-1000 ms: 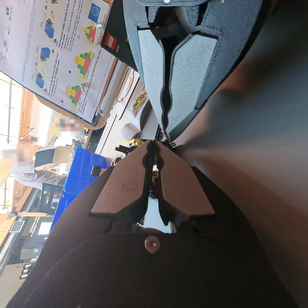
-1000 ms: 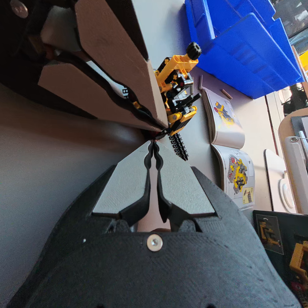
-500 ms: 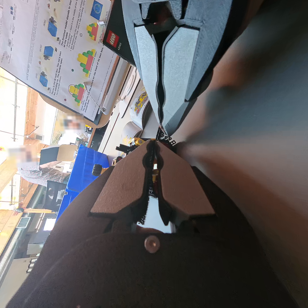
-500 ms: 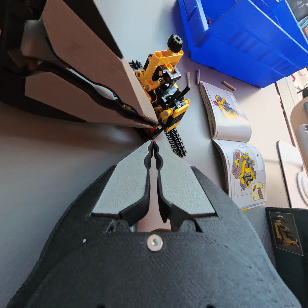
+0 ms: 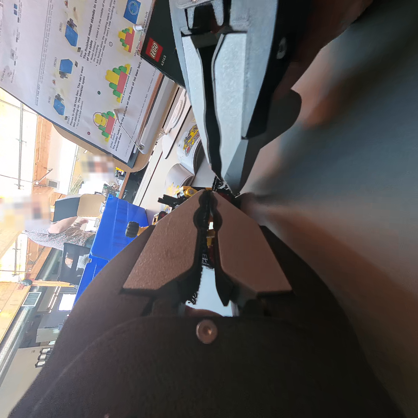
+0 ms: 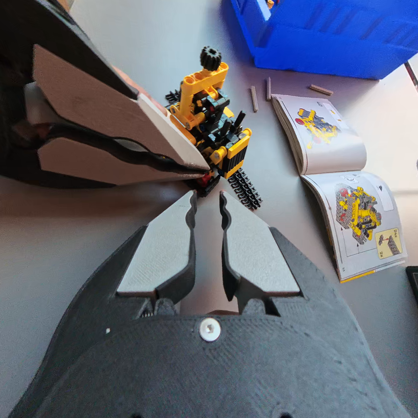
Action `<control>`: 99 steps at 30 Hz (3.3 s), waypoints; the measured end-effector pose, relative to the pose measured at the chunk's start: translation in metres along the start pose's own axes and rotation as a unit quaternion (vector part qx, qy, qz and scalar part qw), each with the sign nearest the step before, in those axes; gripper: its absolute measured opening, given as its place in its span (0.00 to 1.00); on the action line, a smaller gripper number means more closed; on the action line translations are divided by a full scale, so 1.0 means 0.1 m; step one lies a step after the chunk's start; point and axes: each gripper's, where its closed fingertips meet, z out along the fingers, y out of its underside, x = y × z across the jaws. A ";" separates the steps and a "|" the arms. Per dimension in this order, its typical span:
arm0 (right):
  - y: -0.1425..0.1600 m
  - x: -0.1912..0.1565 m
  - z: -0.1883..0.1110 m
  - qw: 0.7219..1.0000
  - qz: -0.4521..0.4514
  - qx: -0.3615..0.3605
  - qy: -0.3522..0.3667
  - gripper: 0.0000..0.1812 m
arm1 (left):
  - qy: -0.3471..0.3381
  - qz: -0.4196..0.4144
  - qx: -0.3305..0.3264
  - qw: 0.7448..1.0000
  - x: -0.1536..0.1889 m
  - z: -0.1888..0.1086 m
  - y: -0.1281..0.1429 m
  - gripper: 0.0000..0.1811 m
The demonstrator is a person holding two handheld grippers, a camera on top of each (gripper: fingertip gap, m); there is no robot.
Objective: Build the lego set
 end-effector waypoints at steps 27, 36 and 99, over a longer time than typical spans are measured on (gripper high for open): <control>-0.05 0.05 0.04 0.991 -0.121 0.017 0.046 0.00 | 0.007 -0.019 -0.006 1.000 -0.02 0.01 0.02 0.00; -0.11 0.05 0.05 0.980 -0.192 0.048 0.033 0.00 | -0.001 -0.016 -0.009 1.000 -0.06 0.01 0.06 0.00; -0.11 0.13 0.26 0.974 -0.222 0.040 0.004 0.02 | 0.003 0.063 -0.015 0.998 -0.10 0.12 0.17 0.00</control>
